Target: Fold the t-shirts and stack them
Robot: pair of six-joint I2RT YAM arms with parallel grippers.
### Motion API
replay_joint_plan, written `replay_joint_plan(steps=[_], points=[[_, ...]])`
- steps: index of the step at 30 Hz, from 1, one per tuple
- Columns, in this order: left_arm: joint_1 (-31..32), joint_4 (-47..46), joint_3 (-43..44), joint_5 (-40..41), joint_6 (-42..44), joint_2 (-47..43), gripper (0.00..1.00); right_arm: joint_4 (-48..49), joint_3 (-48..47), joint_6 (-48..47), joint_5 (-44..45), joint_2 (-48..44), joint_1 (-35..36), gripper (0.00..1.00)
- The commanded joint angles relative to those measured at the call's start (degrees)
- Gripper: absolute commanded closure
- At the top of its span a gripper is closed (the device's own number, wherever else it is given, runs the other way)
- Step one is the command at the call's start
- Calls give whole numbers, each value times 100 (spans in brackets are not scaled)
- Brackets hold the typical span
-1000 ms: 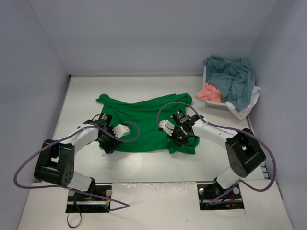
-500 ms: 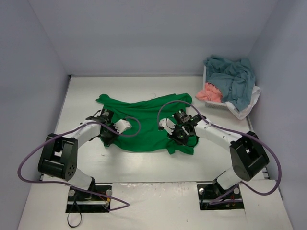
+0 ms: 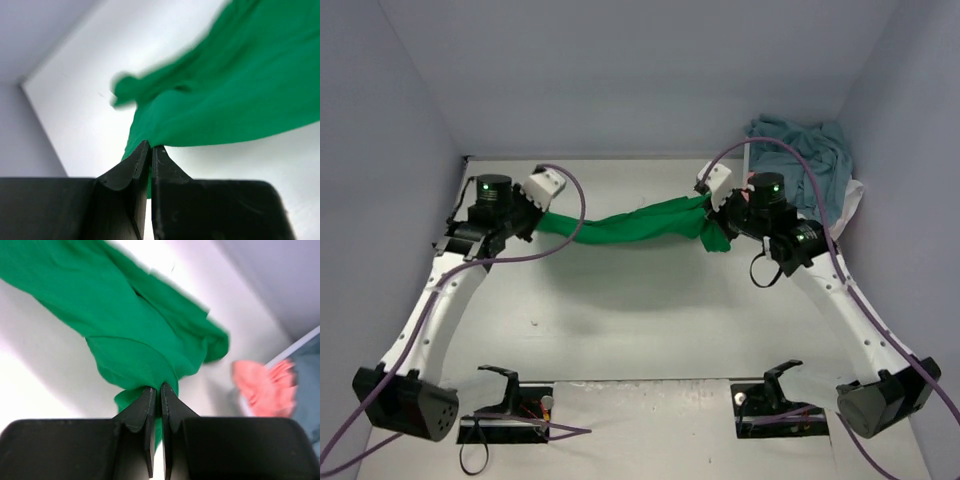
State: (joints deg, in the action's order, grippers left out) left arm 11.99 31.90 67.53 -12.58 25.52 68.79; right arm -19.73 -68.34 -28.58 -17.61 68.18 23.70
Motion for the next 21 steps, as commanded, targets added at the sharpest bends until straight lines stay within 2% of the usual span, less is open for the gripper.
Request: replay_joint_plan(steps=[1, 5, 11, 16, 21], points=[[-39, 202, 752, -165, -495, -384, 100, 101, -452, 221, -217, -200, -6, 100], [-47, 457, 1227, -245, -662, -568, 100, -31, -672, 265, -384, -384, -6, 100], [-56, 493, 1632, 185, -812, -1070, 100, -49, -839, 318, -217, -1166, -15, 100], [-65, 256, 1913, 510, -1232, -1482, 100, 495, -883, 493, -32, -1834, -252, 100], [-74, 150, 2264, 292, -1628, -1799, 100, 558, -1199, 704, -190, -1870, -375, 100]])
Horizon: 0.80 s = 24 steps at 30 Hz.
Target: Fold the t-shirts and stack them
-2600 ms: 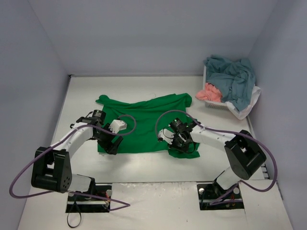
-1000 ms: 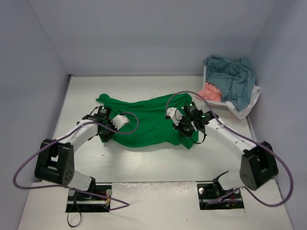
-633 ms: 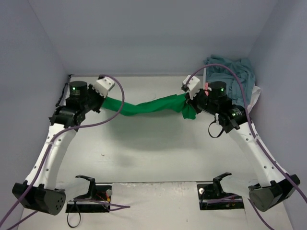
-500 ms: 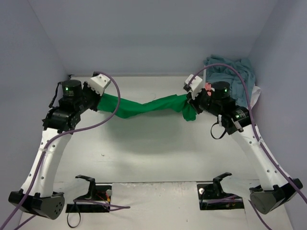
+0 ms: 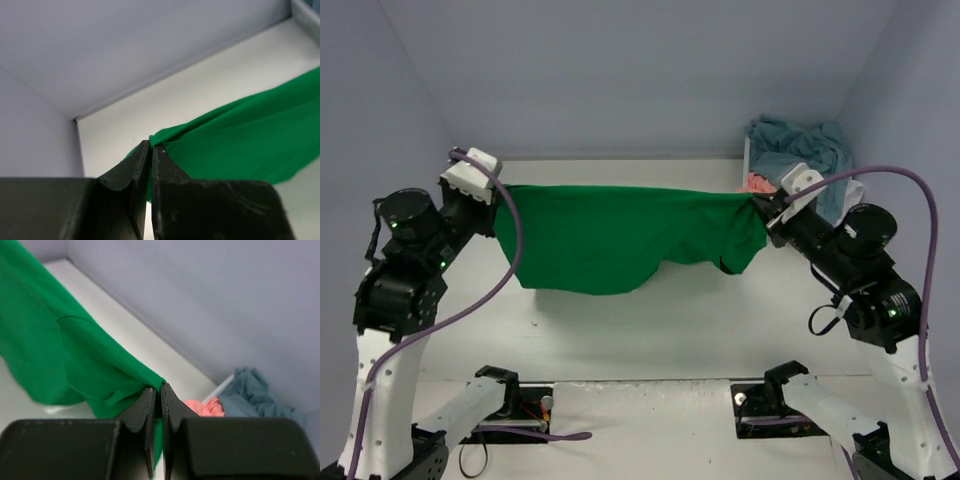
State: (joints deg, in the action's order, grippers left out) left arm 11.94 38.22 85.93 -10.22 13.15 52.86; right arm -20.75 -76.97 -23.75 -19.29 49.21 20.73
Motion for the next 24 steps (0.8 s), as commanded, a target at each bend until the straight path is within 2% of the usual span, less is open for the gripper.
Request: replay_joint_plan(steps=[1, 8, 12, 19, 24], points=[[-69, -482, 494, 29, -479, -232, 100, 695, -449, 282, -66, 27, -78, 100], [-105, -183, 1329, -217, -524, -259, 100, 275, -1555, 424, -707, 361, -139, 100], [-105, -16, 1759, -279, -602, -232, 100, 238, -1760, 450, -927, 388, -157, 100], [-105, 291, 1919, -358, -568, -311, 100, 63, -2085, 432, -1068, 335, -201, 100], [-96, 292, 1954, -253, -612, -303, 100, 27, -2524, 424, -858, 387, -210, 100]])
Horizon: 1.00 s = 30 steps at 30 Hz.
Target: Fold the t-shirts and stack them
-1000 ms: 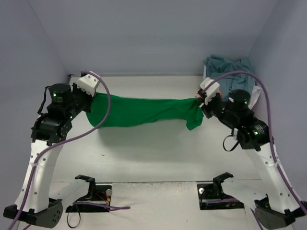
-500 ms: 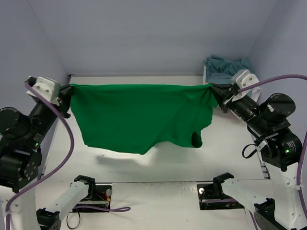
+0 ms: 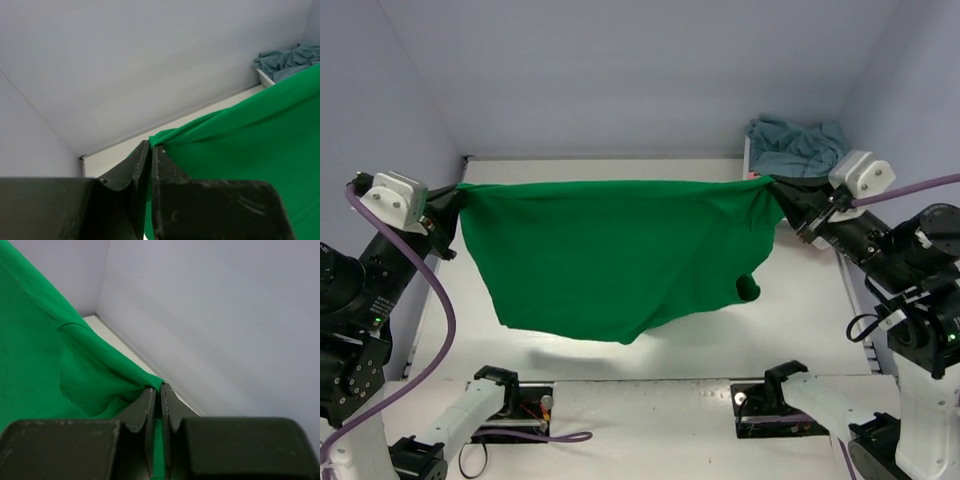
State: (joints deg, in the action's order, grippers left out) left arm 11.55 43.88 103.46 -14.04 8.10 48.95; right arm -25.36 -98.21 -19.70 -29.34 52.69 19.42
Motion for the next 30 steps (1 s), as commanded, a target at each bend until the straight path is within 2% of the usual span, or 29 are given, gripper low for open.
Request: replay_joint_plan(steps=[1, 6, 12, 15, 18, 21, 25, 30], points=[[-57, -301, 218, 147, -107, 115, 100, 489, -452, 11, 200, 57, -79, 100], [-74, -511, 517, 271, -299, 282, 100, 585, -804, 28, 307, 250, -140, 100], [-206, -354, 930, -370, -519, 229, 100, 506, -875, 318, -379, 76, -421, 100], [-241, -266, 957, -652, -546, 133, 100, 489, -752, 318, -344, -74, -492, 100], [-224, -265, 913, -565, -450, 159, 100, 532, -682, 196, -29, 4, -404, 100], [-215, -502, 562, -292, -231, 343, 100, 743, -437, 2, 392, 241, -202, 100], [-215, -1117, -516, -116, 33, 694, 100, 1235, 100, -393, 754, 610, 9, 100], [-241, -2066, -1459, 15, 297, 1317, 100, 1919, 846, -464, 597, 1401, -61, 100]])
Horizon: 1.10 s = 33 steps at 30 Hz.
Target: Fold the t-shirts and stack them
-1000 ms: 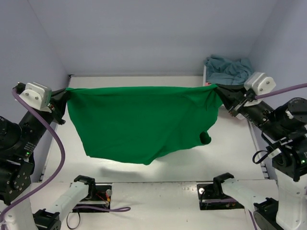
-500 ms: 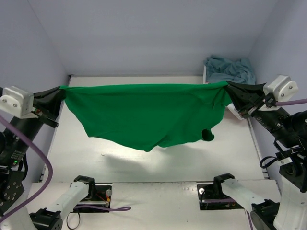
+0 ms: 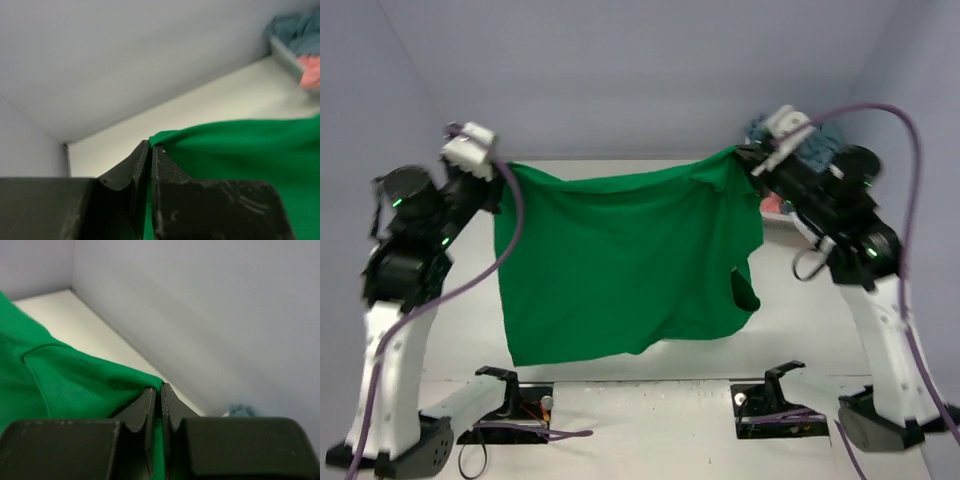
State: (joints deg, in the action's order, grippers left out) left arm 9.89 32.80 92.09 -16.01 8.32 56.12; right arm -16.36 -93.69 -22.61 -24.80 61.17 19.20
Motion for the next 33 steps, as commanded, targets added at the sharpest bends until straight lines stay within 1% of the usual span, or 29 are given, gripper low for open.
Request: replay_joint_plan(steps=[1, 3, 4, 5, 7, 8, 9, 14, 20, 22, 24, 26, 28, 29, 30, 32, 33], points=[[-75, -1090, -419, 238, 328, 706, 100, 1177, 491, -147, 98, 693, -74, 100], [-101, -1485, -675, 361, 460, 935, 100, 1563, 667, -25, -146, 1142, -284, 100], [-127, -1600, -736, 388, 495, 1197, 100, 1644, 755, 19, -227, 1317, -355, 100], [-163, -1766, -798, 388, 522, 1348, 100, 1793, 756, 81, -288, 1719, -417, 100], [-268, -1899, -824, 327, 504, 1786, 100, 1908, 712, 99, -455, 2134, -549, 100], [-303, -2056, -859, 327, 496, 1945, 100, 1969, 712, 99, -482, 2502, -566, 100], [-338, -2128, -877, 335, 478, 2243, 100, 2031, 703, 82, -482, 2671, -567, 100], [-514, -2654, -939, 370, 434, 3009, 100, 2163, 414, 46, -359, 3751, -610, 100], [-532, -2928, -746, 616, 452, 3949, 100, 2155, -61, 99, -184, 4622, -602, 100], [-532, -2972, -649, 739, 425, 4100, 100, 2190, -114, 108, -87, 4833, -584, 100], [-523, -2972, -614, 783, 434, 4249, 100, 2242, -176, 134, -8, 4974, -584, 100], [-532, -2937, -649, 758, 408, 4223, 100, 2243, -194, 195, -34, 4905, -584, 100], [-532, -2858, -754, 652, 390, 3926, 100, 2242, -36, 213, -157, 4520, -584, 100], [-532, -2806, -763, 582, 399, 3629, 100, 2234, 17, 248, -166, 4335, -575, 100], [-532, -2605, -746, 547, 390, 3469, 100, 2199, 61, 275, -227, 3994, -575, 100], [-532, -2288, -475, 415, 364, 3022, 100, 1708, -96, 301, -315, 3659, -558, 100], [-532, -1921, -351, 362, 311, 2862, 100, 1628, -201, 345, -341, 3230, -532, 100]])
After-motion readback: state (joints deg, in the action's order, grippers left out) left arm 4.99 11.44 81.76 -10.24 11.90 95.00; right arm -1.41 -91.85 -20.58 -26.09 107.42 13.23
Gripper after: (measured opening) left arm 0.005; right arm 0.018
